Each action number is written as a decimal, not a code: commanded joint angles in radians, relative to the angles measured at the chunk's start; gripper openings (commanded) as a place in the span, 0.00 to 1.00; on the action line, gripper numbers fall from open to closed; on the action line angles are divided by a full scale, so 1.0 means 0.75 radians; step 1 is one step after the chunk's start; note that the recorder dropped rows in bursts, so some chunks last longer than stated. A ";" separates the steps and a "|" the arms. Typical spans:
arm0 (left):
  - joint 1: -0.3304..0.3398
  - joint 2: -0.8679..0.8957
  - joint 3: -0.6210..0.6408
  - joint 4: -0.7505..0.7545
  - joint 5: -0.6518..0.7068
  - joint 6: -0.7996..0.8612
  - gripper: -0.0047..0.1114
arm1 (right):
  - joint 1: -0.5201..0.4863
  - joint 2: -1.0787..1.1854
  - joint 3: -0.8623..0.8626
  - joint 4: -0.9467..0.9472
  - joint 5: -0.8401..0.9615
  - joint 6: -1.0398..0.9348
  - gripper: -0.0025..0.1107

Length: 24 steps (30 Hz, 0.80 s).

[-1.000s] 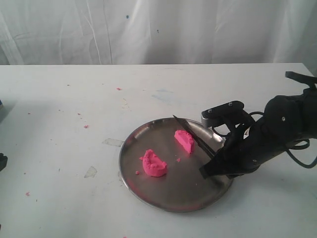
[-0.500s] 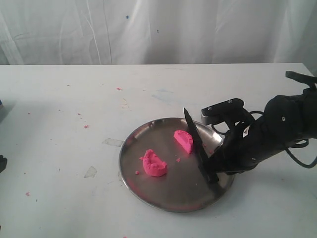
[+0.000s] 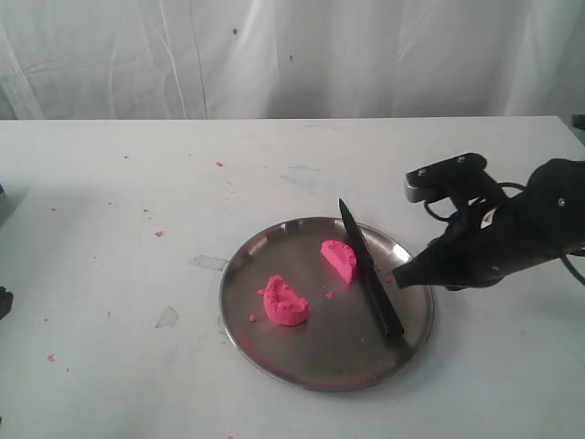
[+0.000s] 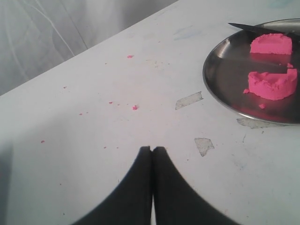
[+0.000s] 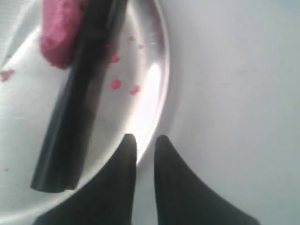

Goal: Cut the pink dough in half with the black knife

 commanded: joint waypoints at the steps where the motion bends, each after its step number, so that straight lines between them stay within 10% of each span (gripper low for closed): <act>1: 0.002 -0.011 0.009 -0.001 0.035 -0.015 0.04 | -0.130 -0.021 0.027 -0.016 -0.008 0.104 0.02; 24: 0.002 -0.011 0.009 -0.001 0.029 -0.015 0.04 | -0.167 -1.452 0.415 -0.025 -0.290 0.080 0.02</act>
